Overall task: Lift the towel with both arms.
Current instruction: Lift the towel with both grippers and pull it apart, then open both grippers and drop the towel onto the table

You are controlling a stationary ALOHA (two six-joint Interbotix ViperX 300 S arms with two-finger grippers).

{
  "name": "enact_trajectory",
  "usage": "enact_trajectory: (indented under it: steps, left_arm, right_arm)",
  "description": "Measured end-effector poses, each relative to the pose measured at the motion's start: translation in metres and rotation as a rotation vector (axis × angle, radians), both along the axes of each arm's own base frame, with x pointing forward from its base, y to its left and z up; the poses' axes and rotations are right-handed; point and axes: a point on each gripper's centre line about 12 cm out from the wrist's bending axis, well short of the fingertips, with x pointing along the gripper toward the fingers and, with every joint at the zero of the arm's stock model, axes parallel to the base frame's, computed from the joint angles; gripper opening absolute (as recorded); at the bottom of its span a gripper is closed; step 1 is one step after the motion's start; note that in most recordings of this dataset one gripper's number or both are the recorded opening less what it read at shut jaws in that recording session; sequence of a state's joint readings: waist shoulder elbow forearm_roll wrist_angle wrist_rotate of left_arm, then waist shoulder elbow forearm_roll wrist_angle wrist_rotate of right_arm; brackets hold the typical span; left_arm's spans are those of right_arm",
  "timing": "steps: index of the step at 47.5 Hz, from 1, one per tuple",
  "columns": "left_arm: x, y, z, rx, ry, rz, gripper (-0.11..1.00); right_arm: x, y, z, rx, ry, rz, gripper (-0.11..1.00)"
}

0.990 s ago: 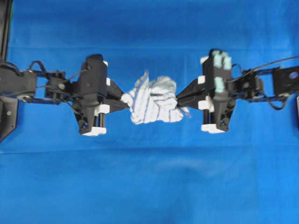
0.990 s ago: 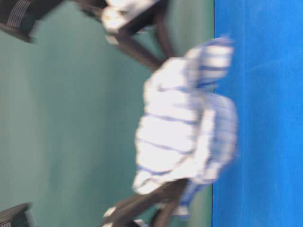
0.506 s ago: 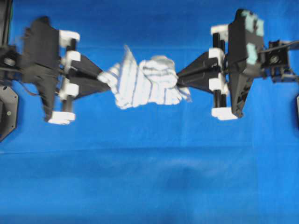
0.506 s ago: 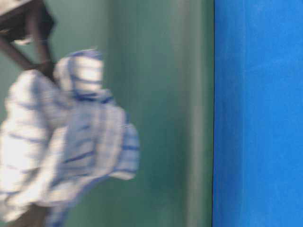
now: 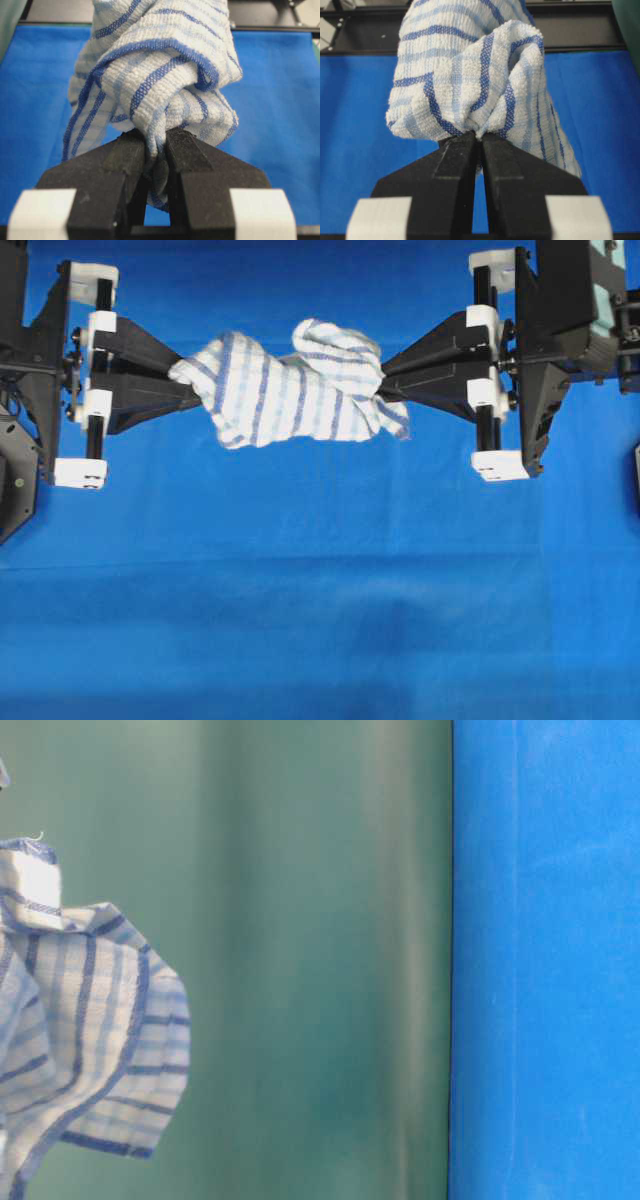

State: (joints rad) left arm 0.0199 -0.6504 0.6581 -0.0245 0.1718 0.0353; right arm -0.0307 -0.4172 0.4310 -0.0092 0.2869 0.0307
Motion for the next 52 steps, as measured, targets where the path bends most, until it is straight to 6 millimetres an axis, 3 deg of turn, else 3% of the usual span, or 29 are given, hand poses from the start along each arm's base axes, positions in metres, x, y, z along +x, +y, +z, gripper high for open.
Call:
enact_trajectory:
  steps: [10, 12, 18, 22, 26, 29, 41, 52]
  left_arm:
    - [0.007, 0.000, -0.001, 0.013, 0.011, -0.002, 0.05]
    - [0.008, 0.000, 0.000, 0.010, 0.008, -0.002, 0.08]
    - [0.008, 0.000, 0.000, 0.007, 0.005, -0.001, 0.39]
    - [0.008, 0.000, 0.000, 0.003, 0.005, -0.001, 0.64]
    - [0.007, 0.000, 0.000, 0.003, 0.005, -0.001, 0.84]
    - [0.007, 0.000, 0.001, 0.004, 0.003, -0.001, 0.93]
    - [0.009, 0.000, -0.009, 0.001, 0.029, 0.000, 0.91]
    - [0.019, -0.004, -0.061, -0.019, 0.127, -0.008, 0.91]
  right_arm:
    - [0.000, 0.001, -0.001, 0.002, 0.006, 0.001, 0.06]
    - [0.000, 0.000, -0.001, 0.003, 0.006, -0.001, 0.11]
    - [0.000, 0.000, -0.001, 0.005, 0.006, -0.001, 0.49]
    - [0.000, 0.000, -0.001, 0.000, 0.005, -0.001, 0.67]
    - [0.000, 0.000, -0.001, -0.005, 0.006, -0.001, 0.66]
    - [0.000, 0.000, -0.001, -0.003, 0.009, 0.000, 0.64]
    - [-0.002, 0.000, -0.011, 0.004, 0.041, -0.004, 0.65]
    - [-0.002, 0.001, -0.067, 0.023, 0.151, -0.002, 0.65]
